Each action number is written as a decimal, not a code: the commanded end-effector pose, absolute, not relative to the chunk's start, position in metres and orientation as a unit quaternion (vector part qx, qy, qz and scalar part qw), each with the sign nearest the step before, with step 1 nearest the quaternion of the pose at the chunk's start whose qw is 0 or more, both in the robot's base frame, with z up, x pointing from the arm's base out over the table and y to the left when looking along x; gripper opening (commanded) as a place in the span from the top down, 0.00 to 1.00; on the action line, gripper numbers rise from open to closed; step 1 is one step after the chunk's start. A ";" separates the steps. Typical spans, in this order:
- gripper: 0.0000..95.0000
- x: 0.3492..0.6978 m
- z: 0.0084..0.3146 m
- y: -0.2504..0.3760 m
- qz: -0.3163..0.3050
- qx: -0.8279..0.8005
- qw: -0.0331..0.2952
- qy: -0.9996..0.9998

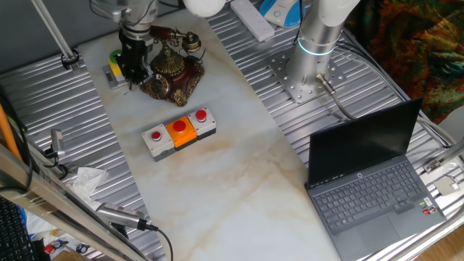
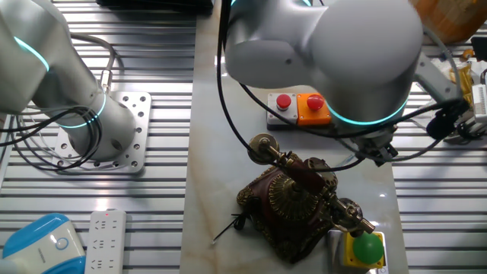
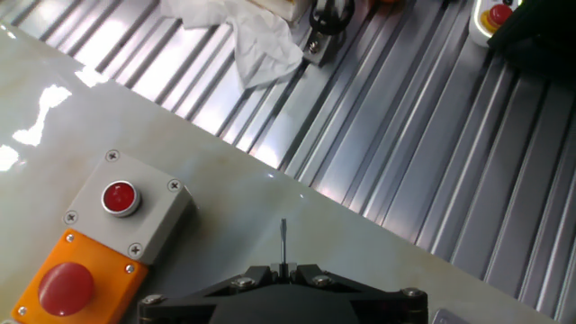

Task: Dial a number on an old rotary phone

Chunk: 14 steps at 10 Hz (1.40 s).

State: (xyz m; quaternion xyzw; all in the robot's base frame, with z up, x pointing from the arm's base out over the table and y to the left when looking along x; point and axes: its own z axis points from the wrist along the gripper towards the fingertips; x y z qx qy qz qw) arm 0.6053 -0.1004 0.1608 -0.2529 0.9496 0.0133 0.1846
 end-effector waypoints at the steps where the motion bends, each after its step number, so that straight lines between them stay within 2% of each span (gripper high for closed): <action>1: 1.00 0.606 0.160 -0.100 0.015 -0.247 0.194 0.949; 9: 1.00 0.601 0.157 -0.105 0.019 -0.234 0.215 0.948; 14: 1.00 0.596 0.155 -0.105 0.019 -0.229 0.217 0.949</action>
